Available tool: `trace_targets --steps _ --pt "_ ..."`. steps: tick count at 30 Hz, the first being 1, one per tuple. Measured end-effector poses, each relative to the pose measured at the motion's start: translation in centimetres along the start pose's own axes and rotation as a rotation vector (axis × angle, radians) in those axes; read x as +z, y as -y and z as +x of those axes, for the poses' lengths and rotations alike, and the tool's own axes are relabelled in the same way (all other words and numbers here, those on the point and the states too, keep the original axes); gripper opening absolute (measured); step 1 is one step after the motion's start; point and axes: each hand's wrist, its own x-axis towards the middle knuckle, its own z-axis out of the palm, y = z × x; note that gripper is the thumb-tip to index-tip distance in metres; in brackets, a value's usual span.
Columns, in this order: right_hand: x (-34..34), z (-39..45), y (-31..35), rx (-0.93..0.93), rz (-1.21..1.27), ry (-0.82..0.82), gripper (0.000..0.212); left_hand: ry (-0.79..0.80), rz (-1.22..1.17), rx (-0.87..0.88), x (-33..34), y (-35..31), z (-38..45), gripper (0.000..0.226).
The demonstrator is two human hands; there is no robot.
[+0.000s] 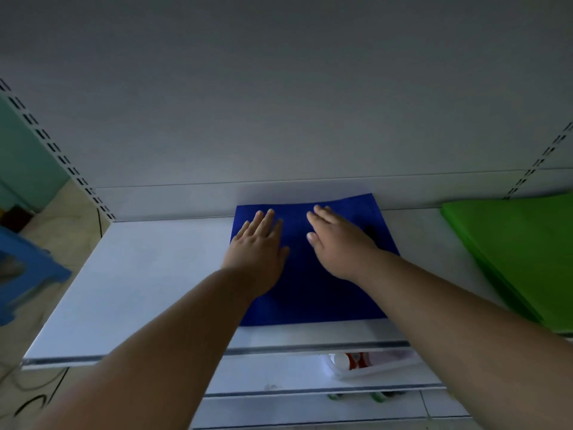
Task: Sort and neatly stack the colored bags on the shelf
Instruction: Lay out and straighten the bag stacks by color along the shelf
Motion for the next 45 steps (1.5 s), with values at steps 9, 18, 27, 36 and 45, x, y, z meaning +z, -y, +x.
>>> trace_targets --steps 9,18,27,36,45 --pt "3.5 4.5 0.6 -0.005 -0.212 0.088 0.061 0.054 -0.037 -0.004 1.2 1.6 2.1 0.056" --pt "3.1 6.3 1.6 -0.084 -0.2 -0.005 0.053 0.059 0.018 -0.094 2.4 3.3 3.3 0.067" --pt "1.1 3.4 -3.6 0.138 -0.413 0.089 0.083 0.053 0.037 -0.107 2.6 3.3 3.3 0.067" --pt "0.5 2.3 -4.5 0.359 -0.307 0.047 0.113 0.068 0.042 -0.101 2.4 3.1 3.4 0.067" --pt "1.4 -2.3 1.2 0.088 -0.243 0.002 0.068 0.126 0.061 -0.101 1.9 2.9 3.1 0.068"
